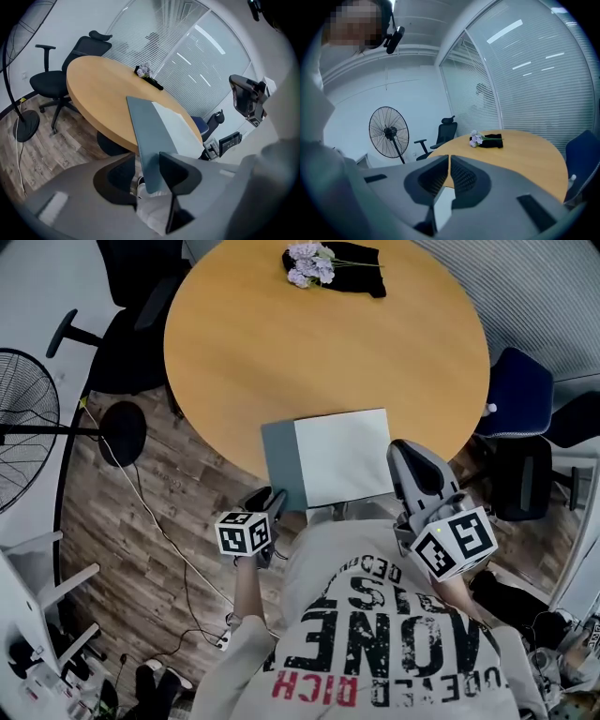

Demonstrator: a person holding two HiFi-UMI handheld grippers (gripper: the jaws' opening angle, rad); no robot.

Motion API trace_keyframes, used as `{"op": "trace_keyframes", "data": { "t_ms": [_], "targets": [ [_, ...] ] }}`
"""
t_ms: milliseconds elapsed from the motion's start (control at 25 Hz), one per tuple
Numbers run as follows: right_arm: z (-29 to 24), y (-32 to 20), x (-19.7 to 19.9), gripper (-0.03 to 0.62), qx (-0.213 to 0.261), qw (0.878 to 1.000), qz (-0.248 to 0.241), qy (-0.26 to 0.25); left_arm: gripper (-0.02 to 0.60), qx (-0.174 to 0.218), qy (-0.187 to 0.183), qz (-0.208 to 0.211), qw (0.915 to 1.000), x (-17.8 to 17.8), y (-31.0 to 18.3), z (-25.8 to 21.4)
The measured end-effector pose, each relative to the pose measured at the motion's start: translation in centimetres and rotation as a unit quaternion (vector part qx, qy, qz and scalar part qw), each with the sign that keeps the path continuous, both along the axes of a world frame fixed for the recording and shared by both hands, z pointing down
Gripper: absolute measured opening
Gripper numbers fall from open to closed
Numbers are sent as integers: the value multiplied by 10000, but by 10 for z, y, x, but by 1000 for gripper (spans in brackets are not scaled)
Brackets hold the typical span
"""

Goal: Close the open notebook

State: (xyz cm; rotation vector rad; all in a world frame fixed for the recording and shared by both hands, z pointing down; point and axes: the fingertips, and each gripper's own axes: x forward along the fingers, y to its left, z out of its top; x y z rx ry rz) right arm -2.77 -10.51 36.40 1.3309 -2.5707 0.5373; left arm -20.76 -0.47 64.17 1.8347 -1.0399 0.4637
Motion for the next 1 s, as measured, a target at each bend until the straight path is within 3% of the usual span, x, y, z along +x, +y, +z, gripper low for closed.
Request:
{"op": "trace_keyframes", "data": {
  "t_ms": [400, 600, 840, 1000],
  "targets": [
    [1, 2, 1, 20, -28, 10000, 61, -32, 140, -86, 242, 545, 9982, 6, -1, 2],
    [2, 2, 3, 20, -68, 9999, 75, -37, 129, -41, 285, 590, 9978, 6, 0, 0],
    [5, 1, 0, 20, -155, 9999, 7, -44, 50, -45, -129, 672, 9976, 4, -3, -9],
    [7, 1, -4, 20, -176, 9998, -66, -63, 35, -110, -282, 612, 9977, 5, -4, -10]
  ]
}}
